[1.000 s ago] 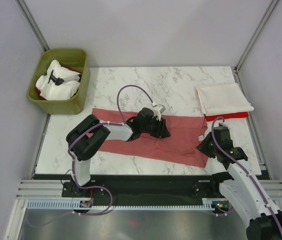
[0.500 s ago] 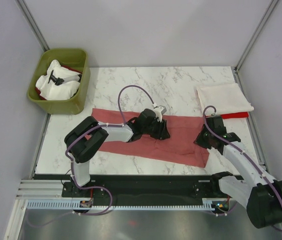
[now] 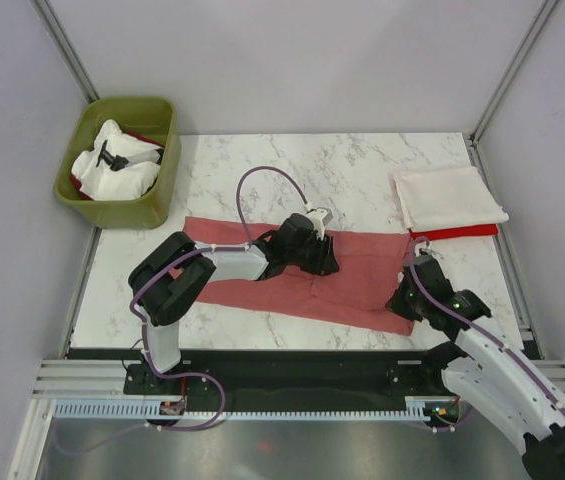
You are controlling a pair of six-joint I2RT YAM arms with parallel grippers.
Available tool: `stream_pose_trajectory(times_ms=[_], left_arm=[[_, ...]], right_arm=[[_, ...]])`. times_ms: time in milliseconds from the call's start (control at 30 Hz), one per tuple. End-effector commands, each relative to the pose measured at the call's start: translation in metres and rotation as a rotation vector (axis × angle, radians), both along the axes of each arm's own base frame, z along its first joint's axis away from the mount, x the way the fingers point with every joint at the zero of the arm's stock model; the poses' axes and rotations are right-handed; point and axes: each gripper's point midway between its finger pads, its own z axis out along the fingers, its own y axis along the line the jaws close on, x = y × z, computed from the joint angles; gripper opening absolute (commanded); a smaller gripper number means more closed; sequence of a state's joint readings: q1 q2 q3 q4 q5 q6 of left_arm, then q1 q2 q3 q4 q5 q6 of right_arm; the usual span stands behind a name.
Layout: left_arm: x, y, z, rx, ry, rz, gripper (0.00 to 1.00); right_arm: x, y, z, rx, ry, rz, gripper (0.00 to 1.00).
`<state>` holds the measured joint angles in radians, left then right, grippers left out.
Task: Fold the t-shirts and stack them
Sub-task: Fold the tshirt
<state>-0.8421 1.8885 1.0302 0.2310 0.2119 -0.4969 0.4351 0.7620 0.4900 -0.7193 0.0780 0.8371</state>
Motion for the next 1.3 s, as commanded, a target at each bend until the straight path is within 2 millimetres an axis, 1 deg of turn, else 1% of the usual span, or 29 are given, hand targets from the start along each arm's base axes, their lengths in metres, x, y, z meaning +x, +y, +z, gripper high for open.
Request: stream_pose_trajectory(times_ms=[0,67,100,167,200,233,300,333,433,467,500,533,567,633,667,733,767,833,900,933,967,1033,1067,1100,1133,1167,1200,1233,1267], left_arm=[[0.009,-0.007,0.012,-0.020,-0.029,-0.003,0.47],[0.007,-0.009,0.013,-0.030,-0.028,-0.014,0.47],[0.006,-0.008,0.011,-0.029,-0.023,-0.016,0.47],[0.004,-0.011,0.020,-0.064,-0.038,-0.029,0.48],[0.000,-0.008,0.016,-0.067,-0.029,-0.031,0.48],[0.000,-0.009,0.020,-0.087,-0.044,-0.033,0.48],[-0.001,-0.005,0.020,-0.084,-0.048,-0.025,0.49],[-0.002,-0.004,0.019,-0.081,-0.046,-0.024,0.49],[-0.004,-0.002,0.016,-0.078,-0.041,-0.021,0.49],[-0.004,-0.001,0.017,-0.077,-0.041,-0.018,0.49],[-0.004,-0.001,0.018,-0.080,-0.040,-0.016,0.49],[-0.003,-0.001,0.018,-0.080,-0.041,-0.015,0.49],[-0.003,0.000,0.018,-0.077,-0.042,-0.011,0.49],[-0.004,0.001,0.017,-0.074,-0.041,-0.008,0.49],[-0.003,0.002,0.018,-0.072,-0.045,-0.002,0.49],[-0.003,0.003,0.018,-0.069,-0.044,0.001,0.49],[-0.003,0.002,0.018,-0.069,-0.045,0.001,0.49],[-0.002,0.003,0.018,-0.065,-0.044,0.005,0.49],[-0.001,0.003,0.018,-0.066,-0.045,0.006,0.49],[-0.001,0.004,0.018,-0.064,-0.045,0.009,0.49],[-0.001,0.004,0.017,-0.064,-0.044,0.011,0.49],[-0.001,0.004,0.018,-0.066,-0.043,0.014,0.49],[0.000,0.005,0.016,-0.062,-0.043,0.018,0.49],[0.000,0.005,0.018,-0.065,-0.044,0.023,0.49],[0.000,0.006,0.017,-0.065,-0.043,0.025,0.49],[0.001,0.009,0.017,-0.063,-0.044,0.036,0.49],[0.003,0.011,0.021,-0.067,-0.055,0.054,0.49],[0.005,0.015,0.023,-0.060,-0.067,0.076,0.49],[0.009,0.025,0.019,-0.037,-0.077,0.123,0.49]], right_arm=[[-0.013,-0.024,0.011,-0.055,-0.005,-0.108,0.00],[-0.006,-0.027,0.029,-0.056,-0.069,-0.128,0.00],[-0.003,-0.028,0.033,-0.061,-0.082,-0.126,0.00],[0.006,-0.027,0.038,-0.076,-0.097,-0.128,0.01],[0.009,-0.027,0.038,-0.088,-0.097,-0.123,0.02],[0.016,-0.026,0.036,-0.101,-0.091,-0.122,0.03],[0.024,-0.025,0.035,-0.124,-0.087,-0.114,0.01],[0.030,-0.022,0.030,-0.134,-0.075,-0.108,0.00],[0.037,-0.018,0.018,-0.151,-0.048,-0.097,0.00],[0.035,-0.019,0.010,-0.156,-0.031,-0.094,0.00],[0.032,-0.017,-0.002,-0.159,0.003,-0.084,0.00],[0.033,-0.014,-0.004,-0.152,0.006,-0.077,0.00],[0.028,-0.014,-0.014,-0.154,0.036,-0.067,0.00],[0.020,-0.009,-0.027,-0.138,0.084,-0.042,0.00],[0.012,-0.010,-0.036,-0.139,0.112,-0.033,0.00],[0.006,-0.006,-0.041,-0.130,0.121,-0.009,0.00],[0.000,-0.007,-0.047,-0.137,0.132,0.000,0.00],[-0.006,-0.005,-0.048,-0.143,0.136,0.035,0.00],[-0.007,-0.003,-0.043,-0.146,0.136,0.053,0.00],[-0.011,-0.006,-0.042,-0.162,0.152,0.054,0.00],[-0.003,-0.008,-0.032,-0.178,0.120,0.037,0.00],[0.003,-0.014,-0.017,-0.199,0.080,0.005,0.01],[0.005,-0.018,-0.012,-0.211,0.066,-0.018,0.03],[0.009,-0.023,-0.005,-0.225,0.036,-0.049,0.09],[0.011,-0.023,0.001,-0.222,0.023,-0.060,0.13],[0.013,-0.023,0.004,-0.217,0.013,-0.068,0.20],[0.015,-0.022,0.007,-0.211,0.004,-0.069,0.29],[0.019,-0.020,0.012,-0.207,-0.009,-0.069,0.29],[0.021,-0.021,0.014,-0.213,-0.013,-0.077,0.32]])
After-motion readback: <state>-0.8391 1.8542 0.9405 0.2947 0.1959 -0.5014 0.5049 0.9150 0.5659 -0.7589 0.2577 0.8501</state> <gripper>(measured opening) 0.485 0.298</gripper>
